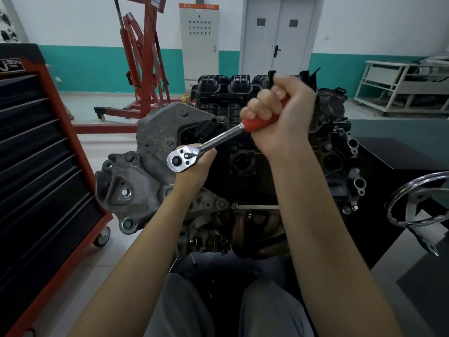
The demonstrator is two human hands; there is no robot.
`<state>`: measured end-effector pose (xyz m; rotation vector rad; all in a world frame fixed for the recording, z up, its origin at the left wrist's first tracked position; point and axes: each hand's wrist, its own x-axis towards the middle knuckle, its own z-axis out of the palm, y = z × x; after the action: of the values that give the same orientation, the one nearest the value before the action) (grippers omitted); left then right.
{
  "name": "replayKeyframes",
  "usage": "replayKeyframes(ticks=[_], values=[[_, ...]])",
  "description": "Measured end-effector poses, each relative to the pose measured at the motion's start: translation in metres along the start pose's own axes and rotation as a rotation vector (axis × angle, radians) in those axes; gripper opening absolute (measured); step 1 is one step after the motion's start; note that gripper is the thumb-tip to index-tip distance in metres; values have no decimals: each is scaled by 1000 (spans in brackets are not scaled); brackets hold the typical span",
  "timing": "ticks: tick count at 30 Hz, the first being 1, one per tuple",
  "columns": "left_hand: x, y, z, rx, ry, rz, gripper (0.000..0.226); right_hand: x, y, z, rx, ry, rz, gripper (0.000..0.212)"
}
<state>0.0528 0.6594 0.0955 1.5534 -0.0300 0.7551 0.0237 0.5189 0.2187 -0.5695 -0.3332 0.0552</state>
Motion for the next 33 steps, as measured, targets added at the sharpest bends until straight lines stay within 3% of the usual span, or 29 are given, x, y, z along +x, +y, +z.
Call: replayKeyframes(ticks=[2, 5, 10, 14, 21, 25, 29, 33], values=[[-1, -1, 0, 14, -3, -4, 37, 5, -2, 7, -10, 8, 31, 41], [0, 3, -1, -30, -4, 33, 25, -13, 7, 1, 40, 75, -59, 40], [-1, 6, 0, -14, -33, 166, 45, -81, 42, -30, 287, 218, -224, 40], [-1, 9, 1, -20, -24, 163, 49, -92, 51, -36, 325, 198, -247, 38], [2, 2, 1, 12, 16, 41, 31, -18, 5, -9, 38, 29, -74, 41], [0, 0, 0, 106, -20, 23, 39, 8, -6, 8, -26, 4, 51, 43], [1, 4, -2, 16, -1, 58, 30, -21, 11, -8, 95, 96, -88, 41], [-2, 9, -2, -1, -69, 194, 46, -76, 41, -33, 300, 211, -243, 37]])
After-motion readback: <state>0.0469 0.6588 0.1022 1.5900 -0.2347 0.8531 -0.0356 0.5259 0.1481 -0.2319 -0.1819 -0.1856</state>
